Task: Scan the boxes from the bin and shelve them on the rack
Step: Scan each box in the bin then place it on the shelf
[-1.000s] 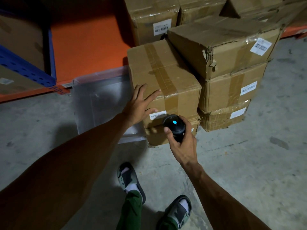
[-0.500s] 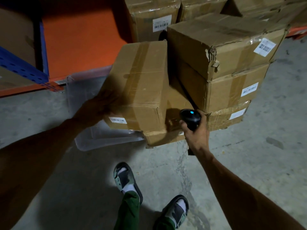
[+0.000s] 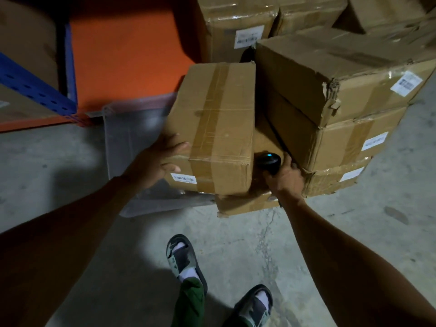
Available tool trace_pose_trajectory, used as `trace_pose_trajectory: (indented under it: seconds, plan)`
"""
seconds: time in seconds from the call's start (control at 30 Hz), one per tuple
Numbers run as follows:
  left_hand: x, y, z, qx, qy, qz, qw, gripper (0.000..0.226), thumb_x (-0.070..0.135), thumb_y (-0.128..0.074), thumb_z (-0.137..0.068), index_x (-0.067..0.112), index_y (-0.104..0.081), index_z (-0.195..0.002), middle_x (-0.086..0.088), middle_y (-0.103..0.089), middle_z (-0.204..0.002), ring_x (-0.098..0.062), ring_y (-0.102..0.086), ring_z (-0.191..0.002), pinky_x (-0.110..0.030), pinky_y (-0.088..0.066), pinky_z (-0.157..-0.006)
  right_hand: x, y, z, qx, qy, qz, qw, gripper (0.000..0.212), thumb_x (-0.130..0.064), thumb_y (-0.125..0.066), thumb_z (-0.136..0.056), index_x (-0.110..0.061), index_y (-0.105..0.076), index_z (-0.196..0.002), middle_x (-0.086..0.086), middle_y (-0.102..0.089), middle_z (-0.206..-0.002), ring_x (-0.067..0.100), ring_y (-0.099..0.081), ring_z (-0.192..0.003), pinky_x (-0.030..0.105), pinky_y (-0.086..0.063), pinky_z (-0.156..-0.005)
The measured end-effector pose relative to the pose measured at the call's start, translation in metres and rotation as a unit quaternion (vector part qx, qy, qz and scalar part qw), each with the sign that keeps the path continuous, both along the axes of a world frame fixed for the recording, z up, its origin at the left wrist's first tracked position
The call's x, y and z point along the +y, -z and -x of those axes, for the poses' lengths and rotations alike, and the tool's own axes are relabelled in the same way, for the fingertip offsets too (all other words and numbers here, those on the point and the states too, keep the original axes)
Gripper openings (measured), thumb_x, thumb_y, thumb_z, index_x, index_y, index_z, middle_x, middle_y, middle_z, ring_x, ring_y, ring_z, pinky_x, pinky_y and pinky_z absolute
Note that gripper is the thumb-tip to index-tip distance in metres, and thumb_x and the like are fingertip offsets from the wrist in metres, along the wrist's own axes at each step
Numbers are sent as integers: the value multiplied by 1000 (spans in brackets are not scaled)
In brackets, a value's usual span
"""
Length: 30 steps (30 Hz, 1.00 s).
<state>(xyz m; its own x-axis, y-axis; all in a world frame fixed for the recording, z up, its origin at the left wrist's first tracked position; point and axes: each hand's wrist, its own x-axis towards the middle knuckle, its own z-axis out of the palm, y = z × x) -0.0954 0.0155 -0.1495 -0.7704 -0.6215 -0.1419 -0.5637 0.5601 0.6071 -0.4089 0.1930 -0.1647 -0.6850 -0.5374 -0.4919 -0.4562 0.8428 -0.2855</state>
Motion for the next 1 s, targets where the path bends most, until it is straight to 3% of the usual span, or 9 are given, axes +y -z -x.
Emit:
trace_pose_trajectory:
  seconds: [0.07,0.17,0.3,0.43,0.57,0.63,0.7,0.83,1.0]
  plan:
    - [1,0,0,23,-50,-68,996,81,13,-85,-74,16,-48,-145,-9,-11,-164,-21,-9,-152,-17,-12,-118,5,-18,-18,-1,52,121,991,81,-47,-63,-93,-17,-30,-161,20,-47,-153,39,-45,-140,55,-38,-117]
    - [-2,1,1,40,-204,-170,963,97,31,-90,-66,29,-42,-149,-9,10,-165,-8,-8,-148,-15,-23,-114,5,-44,-54,-104,157,325,927,80,-65,-63,-85,-40,-38,-156,3,-47,-154,24,-47,-139,48,-43,-114]
    - [-6,7,8,141,-291,-286,902,82,48,-79,-76,30,-43,-148,6,-43,-152,17,-43,-123,3,-35,-88,-28,-49,-83,-173,99,310,930,80,-84,-67,-73,-69,-32,-144,-6,-33,-162,16,-37,-139,42,-38,-102]
    - [1,17,23,226,-360,-313,849,67,32,-83,-78,29,-56,-139,25,-64,-124,12,-61,-106,-3,-46,-81,-50,-33,-91,-210,118,336,910,70,-52,-76,-82,-55,-49,-146,-13,-37,-164,5,-28,-140,43,-26,-108]
    - [3,13,35,270,-396,-337,811,61,21,-86,-75,34,-63,-130,23,-72,-110,1,-68,-103,-11,-52,-82,-57,-41,-85,-208,156,345,902,66,-51,-73,-70,-52,-59,-134,-24,-56,-144,2,-50,-126,41,-42,-105]
    - [-2,-7,40,278,-399,-342,804,59,24,-86,-74,35,-63,-127,16,-74,-109,-4,-70,-102,-17,-54,-84,-64,-60,-76,-200,154,348,903,65,-55,-70,-67,-51,-60,-131,-36,-62,-121,-9,-60,-103,37,-50,-92]
    - [-6,-41,45,276,-394,-333,811,54,27,-84,-77,32,-64,-127,11,-75,-108,-4,-70,-99,-21,-55,-86,-69,-88,-68,-198,155,345,904,59,-49,-74,-72,-48,-62,-130,-25,-64,-125,-3,-60,-108,44,-51,-96]
    - [3,-129,44,273,-385,-303,828,54,20,-80,-82,19,-61,-133,20,-73,-98,3,-70,-90,-9,-51,-71,-60,-162,-69,-210,172,357,894,49,-38,-77,-75,-44,-68,-123,-10,-61,-135,23,-55,-131,51,-47,-108]
    - [44,-247,38,279,-378,-233,852,56,23,-80,-82,16,-61,-134,24,-68,-107,16,-64,-89,-4,-48,-72,-24,-271,-70,-228,162,395,875,47,-41,-74,-70,-49,-70,-117,-2,-64,-134,23,-61,-123,53,-52,-104]
